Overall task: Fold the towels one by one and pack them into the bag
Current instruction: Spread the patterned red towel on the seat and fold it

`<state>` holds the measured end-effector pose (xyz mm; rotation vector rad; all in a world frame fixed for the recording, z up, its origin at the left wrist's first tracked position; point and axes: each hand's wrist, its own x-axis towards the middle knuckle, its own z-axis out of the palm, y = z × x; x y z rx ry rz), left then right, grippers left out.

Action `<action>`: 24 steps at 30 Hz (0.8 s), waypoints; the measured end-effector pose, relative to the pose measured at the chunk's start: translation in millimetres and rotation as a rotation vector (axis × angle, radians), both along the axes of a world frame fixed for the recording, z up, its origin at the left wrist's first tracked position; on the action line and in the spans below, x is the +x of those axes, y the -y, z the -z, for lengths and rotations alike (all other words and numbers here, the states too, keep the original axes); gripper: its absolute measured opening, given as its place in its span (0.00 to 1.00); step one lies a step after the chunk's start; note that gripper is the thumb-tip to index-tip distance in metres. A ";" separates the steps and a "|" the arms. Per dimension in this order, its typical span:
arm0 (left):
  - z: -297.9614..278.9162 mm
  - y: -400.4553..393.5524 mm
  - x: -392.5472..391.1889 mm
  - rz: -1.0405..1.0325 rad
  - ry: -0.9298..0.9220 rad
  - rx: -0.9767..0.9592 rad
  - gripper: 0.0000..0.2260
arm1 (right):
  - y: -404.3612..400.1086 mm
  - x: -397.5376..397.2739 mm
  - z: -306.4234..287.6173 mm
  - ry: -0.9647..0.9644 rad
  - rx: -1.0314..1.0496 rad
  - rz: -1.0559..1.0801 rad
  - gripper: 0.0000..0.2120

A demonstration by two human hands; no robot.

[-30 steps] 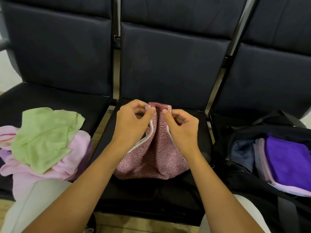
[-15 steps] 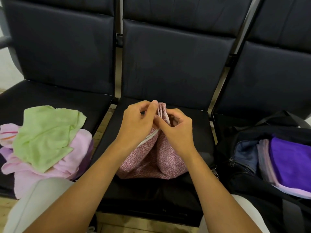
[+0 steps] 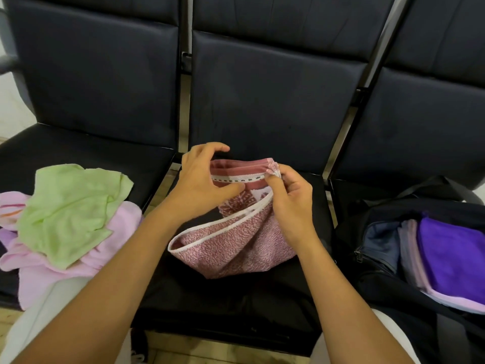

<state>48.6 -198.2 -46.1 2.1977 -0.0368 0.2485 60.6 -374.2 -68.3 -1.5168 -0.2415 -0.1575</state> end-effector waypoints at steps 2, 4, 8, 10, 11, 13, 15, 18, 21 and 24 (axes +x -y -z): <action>-1.6 -7.3 1.9 0.034 -0.061 0.031 0.37 | 4.9 1.3 -1.9 -0.052 0.061 -0.012 0.08; -2.0 -14.3 5.1 0.089 -0.145 0.019 0.42 | 9.0 3.1 -3.8 -0.093 0.126 -0.032 0.08; 1.9 -23.0 11.1 0.158 -0.314 -0.140 0.37 | 15.7 6.1 -7.4 -0.163 0.220 -0.037 0.10; 4.2 -25.8 14.0 0.129 -0.332 -0.195 0.21 | 18.9 7.4 -9.1 -0.183 0.234 -0.020 0.10; 4.9 -26.6 14.0 0.120 -0.337 -0.213 0.15 | 20.3 7.7 -9.8 -0.191 0.236 -0.007 0.10; 3.4 -27.1 12.3 0.140 -0.288 -0.235 0.10 | 24.1 8.4 -10.4 -0.192 0.223 0.027 0.09; -3.5 -25.5 8.0 0.198 -0.187 -0.282 0.11 | 28.2 8.6 -11.2 -0.167 0.206 0.049 0.09; -15.0 -21.1 1.5 0.274 -0.066 -0.353 0.09 | 33.5 7.6 -12.1 -0.111 0.176 0.033 0.10; -20.6 -14.9 -1.9 0.272 0.054 -0.349 0.04 | 36.1 4.1 -12.5 -0.070 0.116 0.009 0.10; -24.6 -10.4 -4.5 0.203 0.153 -0.352 0.03 | 36.8 1.3 -11.3 -0.052 0.049 -0.016 0.10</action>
